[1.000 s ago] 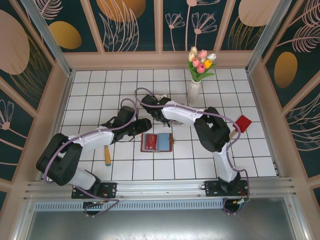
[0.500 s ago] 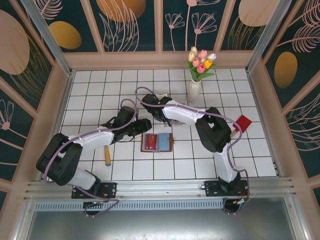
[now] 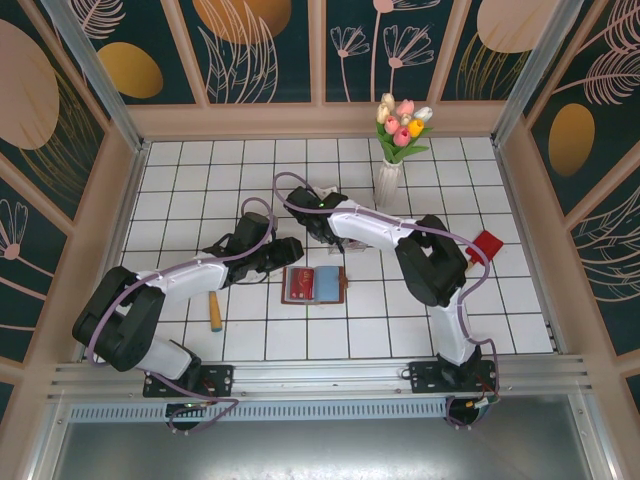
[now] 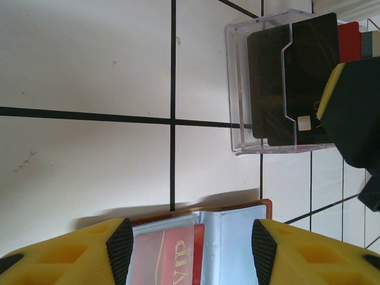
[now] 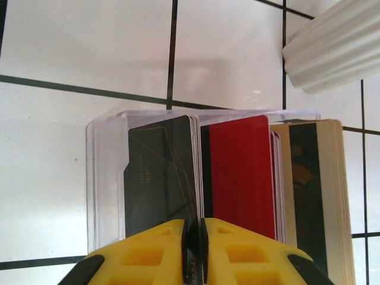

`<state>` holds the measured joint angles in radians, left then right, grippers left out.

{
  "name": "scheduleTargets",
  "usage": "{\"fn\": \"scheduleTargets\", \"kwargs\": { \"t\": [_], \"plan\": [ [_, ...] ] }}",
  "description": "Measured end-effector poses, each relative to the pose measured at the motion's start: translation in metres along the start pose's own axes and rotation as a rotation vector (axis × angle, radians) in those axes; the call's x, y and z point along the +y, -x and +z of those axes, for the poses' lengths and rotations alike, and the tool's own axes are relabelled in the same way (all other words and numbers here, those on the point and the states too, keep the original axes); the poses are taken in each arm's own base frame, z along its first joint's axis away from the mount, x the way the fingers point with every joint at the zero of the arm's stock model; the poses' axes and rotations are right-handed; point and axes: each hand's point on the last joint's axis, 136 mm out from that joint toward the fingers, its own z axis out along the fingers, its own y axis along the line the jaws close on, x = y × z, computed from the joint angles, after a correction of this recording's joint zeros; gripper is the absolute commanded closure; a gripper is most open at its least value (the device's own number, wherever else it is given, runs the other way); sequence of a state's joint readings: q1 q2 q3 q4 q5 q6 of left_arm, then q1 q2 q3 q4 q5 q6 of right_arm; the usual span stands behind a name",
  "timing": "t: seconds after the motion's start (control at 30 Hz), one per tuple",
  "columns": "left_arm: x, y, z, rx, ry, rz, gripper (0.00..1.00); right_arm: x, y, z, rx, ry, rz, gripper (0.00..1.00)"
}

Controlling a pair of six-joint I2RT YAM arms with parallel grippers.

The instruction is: Put the credit cards into the card holder

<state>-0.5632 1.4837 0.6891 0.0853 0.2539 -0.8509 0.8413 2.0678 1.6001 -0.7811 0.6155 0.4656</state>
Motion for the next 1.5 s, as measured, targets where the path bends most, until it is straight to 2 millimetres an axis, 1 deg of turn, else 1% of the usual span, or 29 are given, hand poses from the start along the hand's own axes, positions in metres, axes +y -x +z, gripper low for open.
{"fn": "scheduleTargets", "kwargs": {
  "t": [0.1, 0.4, 0.53, 0.63, 0.73, 0.8, 0.9, 1.03, 1.17, 1.27, 1.4, 1.47, 1.5],
  "plan": [
    [0.000, 0.000, 0.000, 0.000, 0.000, 0.000, 0.42, 0.001, -0.002, 0.003, 0.010, 0.011, -0.002, 0.81],
    [0.000, 0.000, 0.000, 0.000, 0.000, 0.000, 0.42, 0.001, -0.003, 0.006, 0.016, 0.020, 0.000, 0.82],
    [0.000, 0.000, 0.000, 0.000, 0.000, 0.000, 0.42, -0.001, -0.002, 0.006, 0.012, 0.010, -0.002, 0.84],
    [0.000, 0.000, 0.000, 0.000, 0.000, 0.000, 0.42, -0.002, -0.002, 0.005, 0.011, 0.006, -0.004, 0.87],
    [0.000, 0.000, 0.000, 0.000, 0.000, 0.000, 0.42, -0.004, 0.000, -0.001, 0.005, 0.024, -0.001, 0.90],
    [0.000, 0.000, 0.000, 0.000, 0.000, 0.000, 0.42, -0.006, 0.004, -0.011, -0.006, 0.053, 0.011, 0.92],
    [0.000, 0.000, 0.000, 0.000, 0.000, 0.000, 0.42, -0.009, 0.012, -0.025, -0.029, 0.083, 0.026, 0.93],
    [0.000, 0.000, 0.000, 0.000, 0.000, 0.000, 0.42, -0.010, 0.014, -0.029, -0.036, 0.093, 0.030, 0.93],
    [0.000, 0.000, 0.000, 0.001, 0.000, 0.000, 0.42, -0.008, 0.012, -0.029, -0.028, 0.105, 0.026, 0.89],
    [0.000, -0.001, 0.001, 0.003, 0.000, -0.001, 0.42, -0.009, 0.010, -0.026, -0.015, 0.111, 0.027, 0.81],
    [0.000, -0.001, 0.001, 0.005, -0.001, 0.000, 0.42, -0.010, 0.006, -0.013, 0.010, 0.092, 0.023, 0.73],
    [0.000, -0.002, 0.001, 0.008, -0.002, -0.001, 0.42, -0.009, 0.002, -0.005, 0.028, 0.080, 0.011, 0.66],
    [0.000, -0.001, 0.001, 0.008, -0.002, 0.000, 0.42, -0.008, 0.000, -0.001, 0.034, 0.075, 0.005, 0.66]
  ]
}}
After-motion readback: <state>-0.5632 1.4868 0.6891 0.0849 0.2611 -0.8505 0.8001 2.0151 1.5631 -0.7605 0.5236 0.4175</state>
